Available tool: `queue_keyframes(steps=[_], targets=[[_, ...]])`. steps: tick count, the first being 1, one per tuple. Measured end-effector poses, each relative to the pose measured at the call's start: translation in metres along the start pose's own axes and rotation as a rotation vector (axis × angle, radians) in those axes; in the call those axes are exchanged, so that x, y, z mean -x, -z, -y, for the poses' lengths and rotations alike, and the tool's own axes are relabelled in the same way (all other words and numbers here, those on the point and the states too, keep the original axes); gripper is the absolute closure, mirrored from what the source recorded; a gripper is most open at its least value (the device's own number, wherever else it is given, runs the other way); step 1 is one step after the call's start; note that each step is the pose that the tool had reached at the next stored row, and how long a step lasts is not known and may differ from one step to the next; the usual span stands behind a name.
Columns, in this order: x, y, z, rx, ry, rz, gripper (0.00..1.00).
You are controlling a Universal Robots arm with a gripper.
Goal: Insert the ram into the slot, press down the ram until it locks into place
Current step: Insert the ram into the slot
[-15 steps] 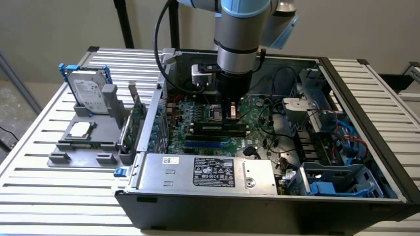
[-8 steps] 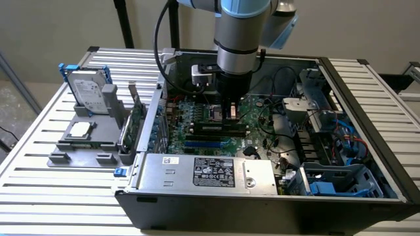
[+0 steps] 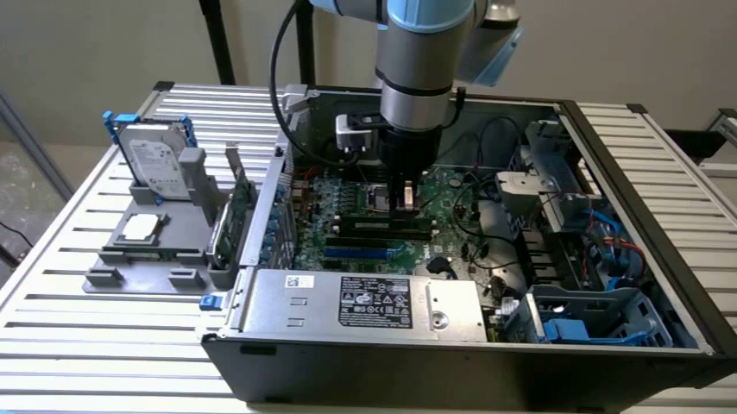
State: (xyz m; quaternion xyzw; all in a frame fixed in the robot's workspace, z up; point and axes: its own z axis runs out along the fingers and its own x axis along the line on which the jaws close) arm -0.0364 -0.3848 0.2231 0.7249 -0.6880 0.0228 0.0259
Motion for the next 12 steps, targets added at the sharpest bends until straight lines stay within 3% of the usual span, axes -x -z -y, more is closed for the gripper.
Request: queue_keyframes(steps=[12], targets=[[0.0003, -0.0048, -0.0001, 0.0003, -0.006, 0.0001, 0.86]])
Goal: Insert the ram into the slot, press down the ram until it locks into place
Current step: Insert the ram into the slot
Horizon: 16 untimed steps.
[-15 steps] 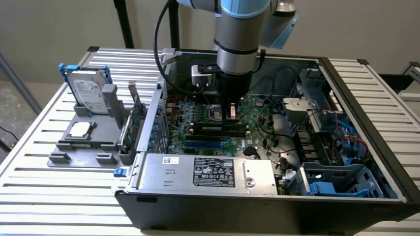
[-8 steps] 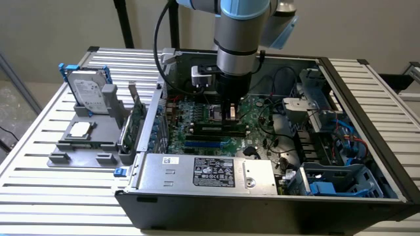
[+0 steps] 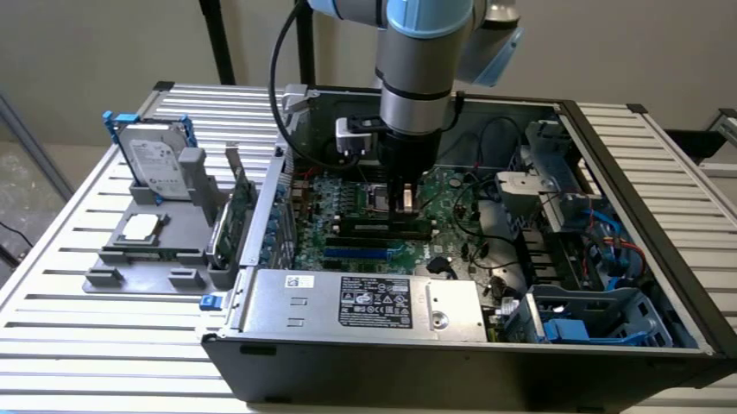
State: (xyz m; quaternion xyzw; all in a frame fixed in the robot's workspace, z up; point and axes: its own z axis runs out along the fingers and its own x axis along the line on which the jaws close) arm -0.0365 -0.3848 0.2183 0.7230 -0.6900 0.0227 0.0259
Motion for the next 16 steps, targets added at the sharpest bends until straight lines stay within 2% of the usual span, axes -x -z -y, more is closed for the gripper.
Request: queue_keyframes(steps=[3, 4, 5, 6, 12, 16], targets=[[0.0, -0.0013, 0.0, 0.0001, 0.0, -0.0001, 0.85], [0.0, -0.0013, -0.0001, 0.0001, -0.001, -0.0002, 0.79], [0.0, -0.0013, -0.0001, 0.0002, -0.001, -0.0002, 0.79], [0.0, -0.0004, 0.0, 0.0002, -0.001, -0.0003, 0.72], [-0.001, 0.0183, -0.0002, 0.0042, 0.0, 0.0, 0.72], [-0.002, 0.0254, -0.0021, 0.0066, 0.0, 0.0001, 0.74]])
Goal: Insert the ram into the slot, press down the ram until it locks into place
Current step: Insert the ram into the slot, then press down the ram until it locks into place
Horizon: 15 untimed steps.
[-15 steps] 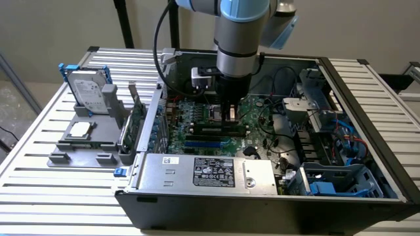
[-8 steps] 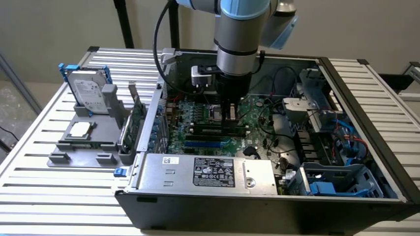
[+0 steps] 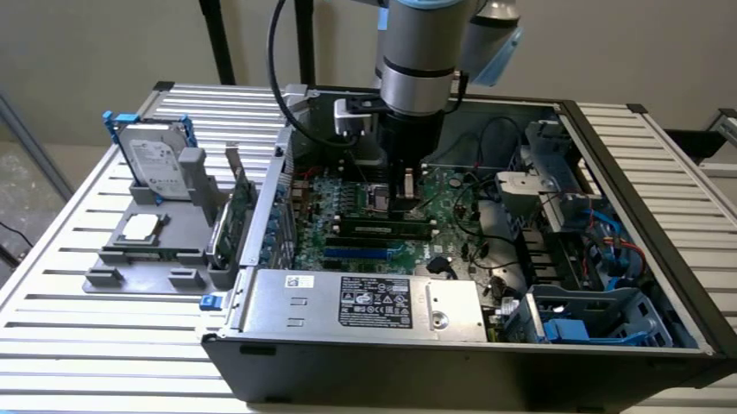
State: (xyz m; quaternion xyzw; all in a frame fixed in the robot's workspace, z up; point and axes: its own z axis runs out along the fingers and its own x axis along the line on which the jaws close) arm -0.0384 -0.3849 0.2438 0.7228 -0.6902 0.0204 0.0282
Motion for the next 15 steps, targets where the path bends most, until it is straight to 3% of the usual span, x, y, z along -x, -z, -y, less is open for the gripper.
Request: queue_keyframes(steps=[4, 15], targets=[[0.0001, 0.0009, -0.0046, 0.0009, 0.0, 0.0003, 0.89], [0.0, 0.0009, -0.0047, 0.001, 0.0, 0.0001, 0.89]])
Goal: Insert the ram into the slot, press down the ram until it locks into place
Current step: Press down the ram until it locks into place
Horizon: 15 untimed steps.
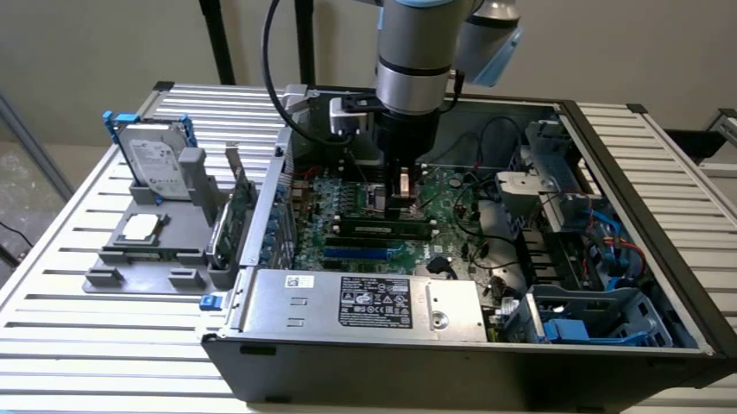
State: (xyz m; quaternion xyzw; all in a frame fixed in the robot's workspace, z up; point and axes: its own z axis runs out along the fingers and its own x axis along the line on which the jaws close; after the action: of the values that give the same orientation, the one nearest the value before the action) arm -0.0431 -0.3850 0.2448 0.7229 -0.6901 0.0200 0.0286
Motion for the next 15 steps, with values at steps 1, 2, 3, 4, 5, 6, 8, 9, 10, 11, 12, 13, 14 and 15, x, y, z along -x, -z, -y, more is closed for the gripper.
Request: queue_keyframes(steps=[1, 2, 3, 4, 5, 6, 8, 9, 10, 11, 12, 13, 14, 15], targets=[[0.0, 0.0, 0.0, 0.0, 0.0, 0.0, 0.89], [0.0, 0.0, 0.0, 0.0, 0.0, 0.0, 0.89], [0.0, 0.0, 0.0, 0.0, 0.0, 0.0, 0.89], [0.0, 0.0, 0.0, 0.0, 0.0, 0.0, 0.89], [0.0, 0.0, 0.0, -0.0001, 0.0, 0.0001, 0.89], [0.0, 0.0, 0.0, 0.0, 0.0, 0.0, 0.89], [0.0, 0.0, 0.0, 0.0, 0.0, 0.0, 0.89], [0.0, 0.0, 0.0, 0.0, 0.0, 0.0, 0.89], [0.0, 0.0, 0.0, 0.0, 0.0, 0.0, 0.89], [0.0, 0.0, 0.0, 0.0, 0.0, 0.0, 0.89], [0.0, 0.0, 0.0, 0.0, 0.0, 0.0, 0.89], [0.0, 0.0, 0.0, -0.0001, 0.0, 0.0001, 0.89], [0.0, 0.0, 0.0, 0.0, 0.0, 0.0, 0.89], [0.0, 0.0, 0.0, 0.0, 0.0, 0.0, 0.89]])
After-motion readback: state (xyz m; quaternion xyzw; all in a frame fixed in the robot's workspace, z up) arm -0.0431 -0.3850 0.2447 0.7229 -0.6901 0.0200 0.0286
